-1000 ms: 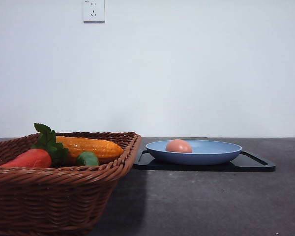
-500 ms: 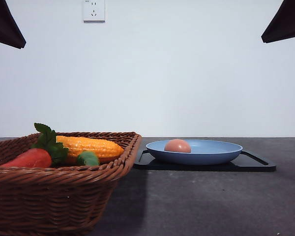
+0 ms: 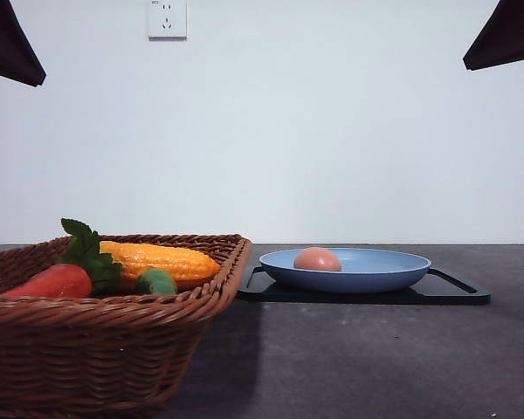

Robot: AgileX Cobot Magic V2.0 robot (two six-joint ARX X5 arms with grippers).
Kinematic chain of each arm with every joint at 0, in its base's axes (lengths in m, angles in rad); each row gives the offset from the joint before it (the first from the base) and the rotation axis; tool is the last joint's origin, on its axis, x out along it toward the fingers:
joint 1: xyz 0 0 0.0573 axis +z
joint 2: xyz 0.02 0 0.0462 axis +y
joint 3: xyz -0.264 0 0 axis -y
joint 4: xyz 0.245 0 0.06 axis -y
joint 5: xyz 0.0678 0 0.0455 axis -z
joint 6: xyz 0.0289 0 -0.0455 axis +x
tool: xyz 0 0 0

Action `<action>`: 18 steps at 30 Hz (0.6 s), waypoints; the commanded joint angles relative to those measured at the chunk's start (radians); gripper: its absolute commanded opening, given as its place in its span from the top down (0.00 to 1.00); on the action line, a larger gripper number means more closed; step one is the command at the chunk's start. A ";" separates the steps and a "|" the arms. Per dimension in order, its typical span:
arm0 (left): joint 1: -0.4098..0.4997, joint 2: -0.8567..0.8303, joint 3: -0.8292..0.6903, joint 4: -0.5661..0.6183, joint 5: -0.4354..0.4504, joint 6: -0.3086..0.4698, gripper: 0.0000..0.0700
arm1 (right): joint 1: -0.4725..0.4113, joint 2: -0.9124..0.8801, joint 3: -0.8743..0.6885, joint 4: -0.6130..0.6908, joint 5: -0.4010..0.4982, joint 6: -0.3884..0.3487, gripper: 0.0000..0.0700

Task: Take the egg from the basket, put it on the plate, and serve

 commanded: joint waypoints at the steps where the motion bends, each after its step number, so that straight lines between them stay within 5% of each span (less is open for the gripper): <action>1: 0.003 -0.033 0.011 0.006 0.002 0.025 1.00 | 0.007 0.004 0.010 0.010 0.004 0.016 1.00; 6: 0.106 -0.183 0.001 0.016 0.003 0.182 1.00 | 0.007 0.004 0.010 0.010 0.004 0.016 1.00; 14: 0.453 -0.424 -0.128 0.083 0.011 0.192 1.00 | 0.007 0.004 0.010 0.010 0.004 0.016 1.00; 18: 0.575 -0.526 -0.244 0.142 0.087 0.185 1.00 | 0.007 0.004 0.010 0.010 0.004 0.016 1.00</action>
